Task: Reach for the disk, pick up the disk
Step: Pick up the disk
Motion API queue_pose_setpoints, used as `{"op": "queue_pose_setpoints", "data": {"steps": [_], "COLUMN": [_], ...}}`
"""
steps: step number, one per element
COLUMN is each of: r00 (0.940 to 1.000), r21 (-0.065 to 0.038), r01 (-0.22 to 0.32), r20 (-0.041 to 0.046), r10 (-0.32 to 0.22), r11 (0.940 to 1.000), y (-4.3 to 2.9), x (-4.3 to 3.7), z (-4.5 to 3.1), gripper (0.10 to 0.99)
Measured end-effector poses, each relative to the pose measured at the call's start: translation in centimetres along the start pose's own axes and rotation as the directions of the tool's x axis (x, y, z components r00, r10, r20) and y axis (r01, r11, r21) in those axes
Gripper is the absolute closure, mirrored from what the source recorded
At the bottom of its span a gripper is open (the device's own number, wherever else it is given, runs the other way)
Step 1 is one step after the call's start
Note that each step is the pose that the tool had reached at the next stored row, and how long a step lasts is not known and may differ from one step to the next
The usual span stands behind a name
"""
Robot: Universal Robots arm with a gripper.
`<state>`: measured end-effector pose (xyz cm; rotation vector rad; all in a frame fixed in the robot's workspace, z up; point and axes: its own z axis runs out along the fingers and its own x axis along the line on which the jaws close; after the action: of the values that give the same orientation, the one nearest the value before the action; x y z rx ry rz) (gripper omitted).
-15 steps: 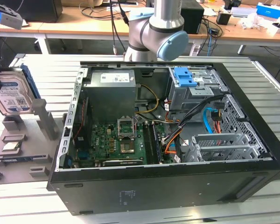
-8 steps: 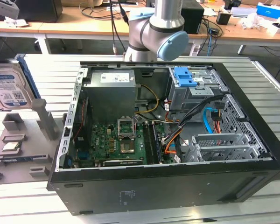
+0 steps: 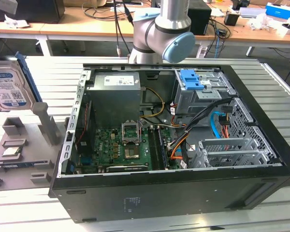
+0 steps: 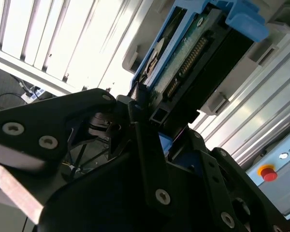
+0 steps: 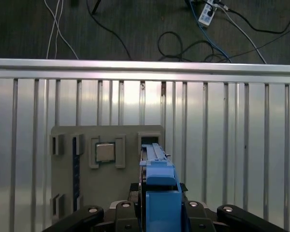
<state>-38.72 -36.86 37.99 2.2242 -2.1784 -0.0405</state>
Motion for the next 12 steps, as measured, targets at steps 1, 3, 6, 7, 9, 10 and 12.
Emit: {"op": "queue_pose_setpoints", "data": {"steps": [1,3,6,7,9,10,12], "r00": [1.0000,1.0000,1.0000,1.0000,1.0000,1.0000,1.0000], "r21": [0.000,0.000,0.000,0.000,0.000,0.000,0.000], "r01": [0.000,0.000,0.000,0.000,0.000,0.000,0.000], "r20": [0.0001,0.0000,0.0001,0.0001,0.0001,0.0000,0.0001], "r10": [0.000,0.000,0.000,0.000,0.000,0.000,0.000], "r11": [1.0000,1.0000,1.0000,1.0000,1.0000,1.0000,1.0000], "y": [0.01,0.02,0.04,0.05,0.07,0.08,0.10], "x": [0.00,0.00,0.00,0.00,0.00,0.00,0.00], "z": [-0.15,-0.62,-1.19,-1.54,-2.18,-2.57,-3.07], "gripper": [0.722,0.722,0.722,0.722,0.722,0.722,0.722]}}
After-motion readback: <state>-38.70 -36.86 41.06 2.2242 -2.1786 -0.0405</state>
